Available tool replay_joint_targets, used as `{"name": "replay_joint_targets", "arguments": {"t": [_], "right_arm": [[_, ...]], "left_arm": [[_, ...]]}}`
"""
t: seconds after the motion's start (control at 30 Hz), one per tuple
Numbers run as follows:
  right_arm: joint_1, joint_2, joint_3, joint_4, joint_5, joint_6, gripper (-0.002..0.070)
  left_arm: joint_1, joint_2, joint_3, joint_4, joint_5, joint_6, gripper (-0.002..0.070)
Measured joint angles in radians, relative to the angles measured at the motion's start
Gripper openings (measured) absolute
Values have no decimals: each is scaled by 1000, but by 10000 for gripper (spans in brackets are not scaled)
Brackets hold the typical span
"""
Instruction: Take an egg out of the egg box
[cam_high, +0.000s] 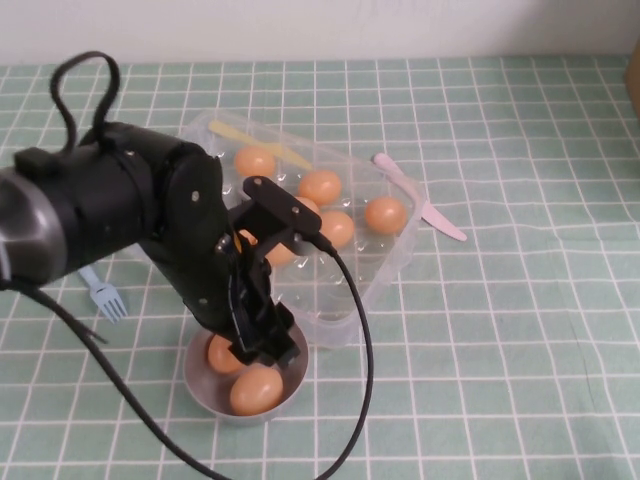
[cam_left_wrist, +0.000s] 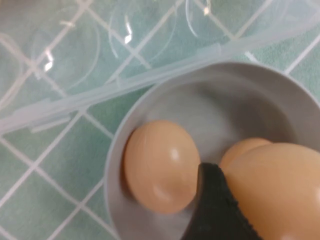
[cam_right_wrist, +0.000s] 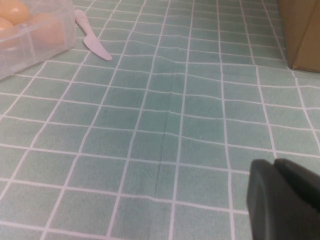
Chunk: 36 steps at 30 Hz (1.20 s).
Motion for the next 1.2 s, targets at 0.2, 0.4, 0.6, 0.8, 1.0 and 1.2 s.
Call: {"name": "replay_joint_targets", "arguments": {"t": [0.2,0.4,0.6,0.8,1.0,1.2], "right_arm": [[0,0,0,0,0,0,-17],[0,0,0,0,0,0,-17],[0,0,0,0,0,0,-17],[0,0,0,0,0,0,-17],[0,0,0,0,0,0,-17],[0,0,0,0,0,0,-17]], "left_arm": [[0,68,1,-9,-22,0,361],[0,78,1,-27,-45,2,367],[0,78,1,-50,-50,-2,493],[0,44,-29,-54,-14,-7,526],[0,-114,-25,-54,-1,-20,474],[0,-377,55,-54,-26,-22,115]]}}
